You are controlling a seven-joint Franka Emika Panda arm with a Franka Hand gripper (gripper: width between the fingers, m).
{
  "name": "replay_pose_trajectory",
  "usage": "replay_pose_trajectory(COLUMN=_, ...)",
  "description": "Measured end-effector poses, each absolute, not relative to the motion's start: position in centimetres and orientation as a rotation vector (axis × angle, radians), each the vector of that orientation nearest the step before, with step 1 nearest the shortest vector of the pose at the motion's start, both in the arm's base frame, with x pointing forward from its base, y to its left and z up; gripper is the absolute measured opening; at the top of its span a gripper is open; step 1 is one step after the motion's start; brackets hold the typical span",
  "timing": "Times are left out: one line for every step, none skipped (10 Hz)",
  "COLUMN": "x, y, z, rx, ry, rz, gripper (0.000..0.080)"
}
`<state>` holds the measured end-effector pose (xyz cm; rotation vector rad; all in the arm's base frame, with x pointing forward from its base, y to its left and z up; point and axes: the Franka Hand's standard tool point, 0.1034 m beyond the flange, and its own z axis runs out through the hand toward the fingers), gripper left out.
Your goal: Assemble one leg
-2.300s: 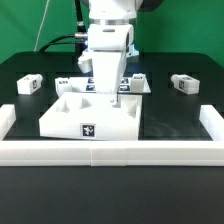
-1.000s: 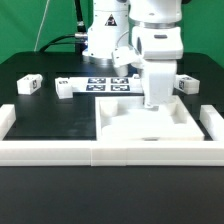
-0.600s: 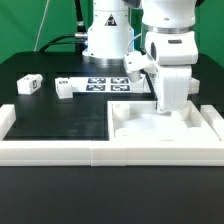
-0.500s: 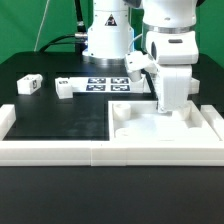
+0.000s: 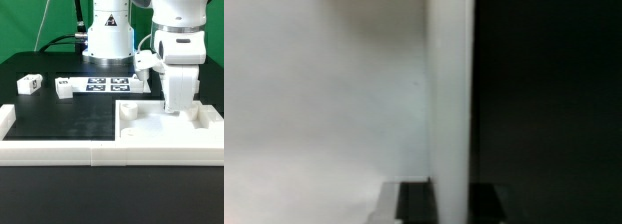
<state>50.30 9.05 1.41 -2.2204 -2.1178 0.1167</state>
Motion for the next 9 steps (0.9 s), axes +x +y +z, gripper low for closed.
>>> replay_pose_trajectory(x=50.27, y=8.76, z=1.45, rx=-2.219, ry=-2.119, rz=0.117, gripper=0.0065)
replay_pose_trajectory(x=50.26, y=8.83, z=1.42, rx=-2.218, ry=-2.12, rz=0.116, gripper=0.0065)
replay_pose_trajectory(x=50.26, y=8.8, z=1.41, rx=-2.219, ry=-2.119, rz=0.117, gripper=0.0153)
replay_pose_trajectory(x=50.26, y=8.78, z=1.41, rx=-2.219, ry=-2.119, rz=0.117, gripper=0.0357)
replay_pose_trajectory(x=50.26, y=8.77, z=1.4, rx=-2.219, ry=-2.119, rz=0.117, gripper=0.0522)
replay_pose_trajectory(x=50.25, y=8.77, z=1.4, rx=-2.219, ry=-2.118, rz=0.117, gripper=0.0522)
replay_pose_trajectory(x=50.25, y=8.77, z=1.4, rx=-2.219, ry=-2.118, rz=0.117, gripper=0.0623)
replay_pose_trajectory(x=50.25, y=8.77, z=1.39, rx=-2.219, ry=-2.118, rz=0.117, gripper=0.0623)
replay_pose_trajectory(x=50.25, y=8.77, z=1.39, rx=-2.219, ry=-2.118, rz=0.117, gripper=0.0645)
